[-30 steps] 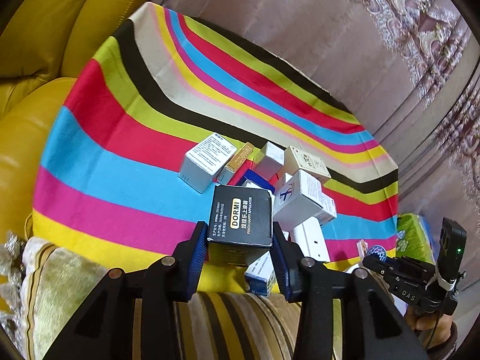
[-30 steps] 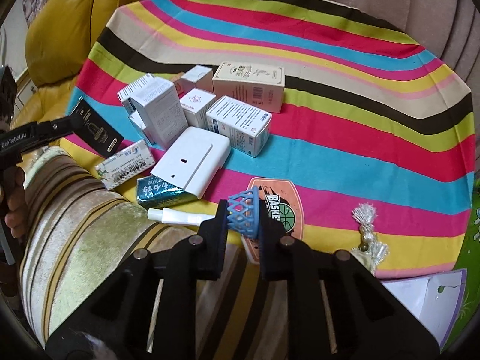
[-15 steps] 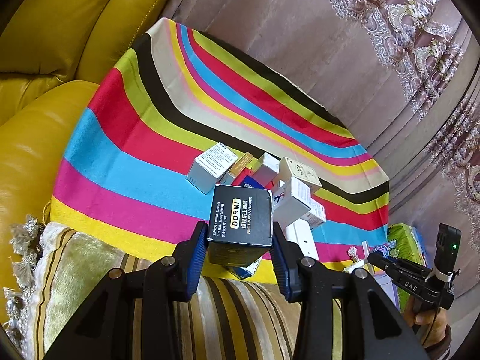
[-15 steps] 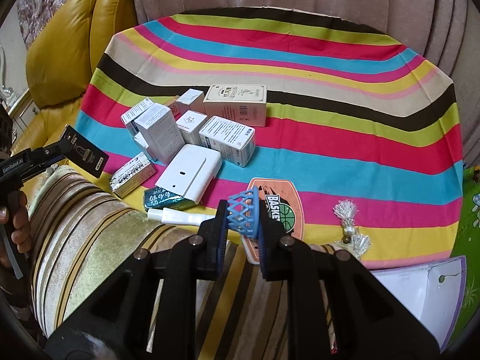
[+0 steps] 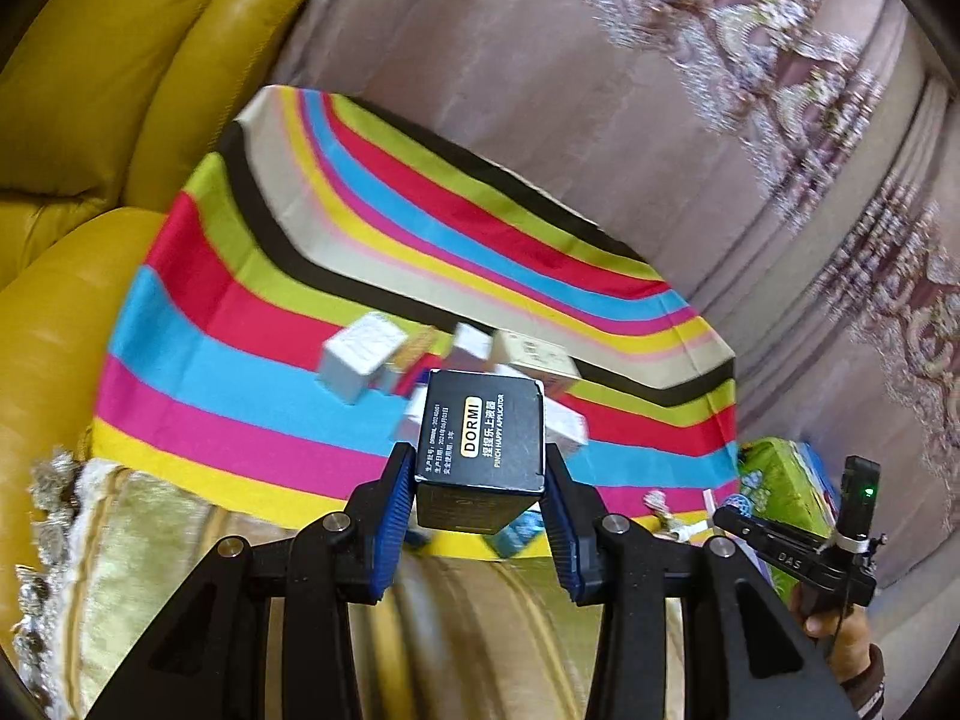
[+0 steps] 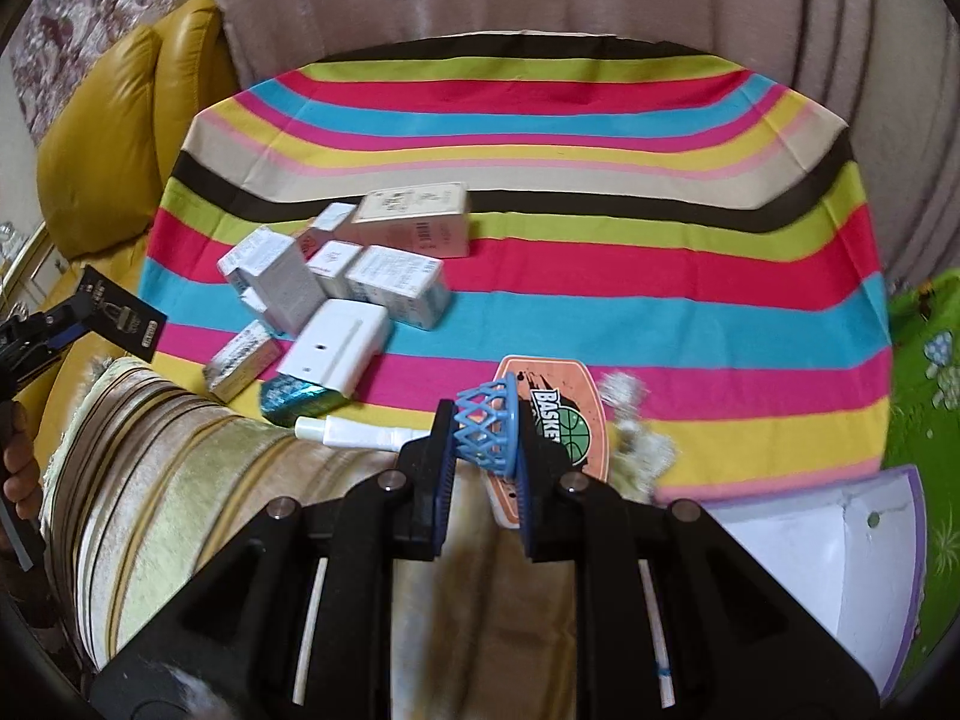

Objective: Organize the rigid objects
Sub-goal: 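Carry the basketball toy and black box over the purple-rimmed box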

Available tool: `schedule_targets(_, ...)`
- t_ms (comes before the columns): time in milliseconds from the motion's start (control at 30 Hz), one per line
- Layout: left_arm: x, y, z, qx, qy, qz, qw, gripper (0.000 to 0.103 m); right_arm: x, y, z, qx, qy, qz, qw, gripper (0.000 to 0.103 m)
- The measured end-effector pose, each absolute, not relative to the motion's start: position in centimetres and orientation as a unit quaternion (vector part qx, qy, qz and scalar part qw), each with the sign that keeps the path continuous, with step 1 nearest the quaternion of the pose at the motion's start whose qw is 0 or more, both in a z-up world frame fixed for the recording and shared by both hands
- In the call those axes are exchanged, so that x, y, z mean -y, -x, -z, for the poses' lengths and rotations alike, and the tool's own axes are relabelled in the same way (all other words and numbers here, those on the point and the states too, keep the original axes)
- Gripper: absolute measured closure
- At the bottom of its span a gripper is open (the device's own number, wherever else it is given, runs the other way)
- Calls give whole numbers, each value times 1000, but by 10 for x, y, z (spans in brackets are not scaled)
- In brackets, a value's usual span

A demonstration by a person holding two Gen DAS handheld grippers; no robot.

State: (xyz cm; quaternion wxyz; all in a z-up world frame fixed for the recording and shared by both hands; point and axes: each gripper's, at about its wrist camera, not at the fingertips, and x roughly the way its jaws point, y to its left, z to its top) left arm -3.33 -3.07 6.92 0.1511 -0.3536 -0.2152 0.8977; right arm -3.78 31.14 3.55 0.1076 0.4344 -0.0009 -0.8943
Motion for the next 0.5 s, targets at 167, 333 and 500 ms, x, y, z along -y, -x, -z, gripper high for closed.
schedule_targets(167, -17, 31, -75, 196, 365, -888, 198, 61, -363, 20, -35, 33, -433, 899, 61, 82)
schedule_targets(333, -82, 33, -73, 169, 390, -869, 254, 61, -421, -3, -23, 63, -439, 896, 11, 82)
schedule_targets(500, -150, 34, -76, 135, 407, -848, 312, 61, -474, -23, -1, 92, -451, 887, -39, 82)
